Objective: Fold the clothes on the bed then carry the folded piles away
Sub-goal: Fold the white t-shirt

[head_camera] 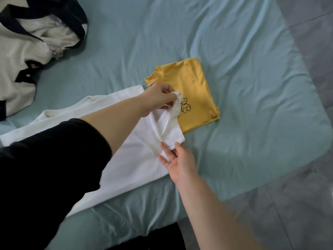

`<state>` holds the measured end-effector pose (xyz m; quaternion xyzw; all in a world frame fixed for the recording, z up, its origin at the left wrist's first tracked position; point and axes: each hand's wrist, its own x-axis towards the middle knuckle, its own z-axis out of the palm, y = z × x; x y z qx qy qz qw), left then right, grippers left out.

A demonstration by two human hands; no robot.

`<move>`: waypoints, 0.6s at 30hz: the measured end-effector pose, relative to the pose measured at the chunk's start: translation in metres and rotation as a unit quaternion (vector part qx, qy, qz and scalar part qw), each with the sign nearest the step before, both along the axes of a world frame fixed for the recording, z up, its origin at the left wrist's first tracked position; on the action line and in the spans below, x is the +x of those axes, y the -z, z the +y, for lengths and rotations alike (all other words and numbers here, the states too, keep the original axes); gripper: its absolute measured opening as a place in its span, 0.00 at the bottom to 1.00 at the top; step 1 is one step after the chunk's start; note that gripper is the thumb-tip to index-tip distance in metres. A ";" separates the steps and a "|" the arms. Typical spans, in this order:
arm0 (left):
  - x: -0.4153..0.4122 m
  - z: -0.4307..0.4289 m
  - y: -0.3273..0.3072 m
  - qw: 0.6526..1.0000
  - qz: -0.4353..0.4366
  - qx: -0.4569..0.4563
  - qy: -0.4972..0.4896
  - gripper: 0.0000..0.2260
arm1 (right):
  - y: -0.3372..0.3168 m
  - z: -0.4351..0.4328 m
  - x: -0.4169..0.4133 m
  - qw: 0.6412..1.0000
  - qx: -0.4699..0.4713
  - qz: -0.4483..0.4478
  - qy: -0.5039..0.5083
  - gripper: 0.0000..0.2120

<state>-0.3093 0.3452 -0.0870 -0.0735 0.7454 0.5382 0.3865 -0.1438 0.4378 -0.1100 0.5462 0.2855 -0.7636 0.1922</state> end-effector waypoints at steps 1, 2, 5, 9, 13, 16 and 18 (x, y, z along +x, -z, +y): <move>0.000 -0.010 -0.004 1.000 0.005 0.007 0.007 0.02 | -0.001 -0.001 0.001 1.000 0.003 0.002 0.005 0.05; 0.001 -0.022 -0.008 1.000 0.019 0.000 0.022 0.03 | -0.001 -0.001 0.002 1.000 0.007 0.005 0.007 0.07; 0.009 -0.064 -0.017 0.992 0.074 -0.080 0.056 0.03 | -0.004 -0.002 0.003 1.000 0.025 0.017 0.003 0.09; 0.020 -0.104 -0.017 0.954 0.150 -0.205 0.157 0.05 | -0.006 -0.008 0.004 0.997 0.070 0.027 -0.003 0.07; 0.025 -0.112 -0.005 0.908 0.198 -0.293 0.223 0.15 | 0.001 -0.010 0.009 0.991 0.116 0.054 -0.027 0.09; 0.027 -0.107 0.000 0.910 0.187 -0.323 0.180 0.17 | 0.006 -0.011 0.012 0.981 0.166 0.083 -0.061 0.08; 0.034 -0.099 -0.002 0.897 0.231 -0.353 0.134 0.17 | 0.006 -0.012 0.014 0.969 0.205 0.100 -0.091 0.09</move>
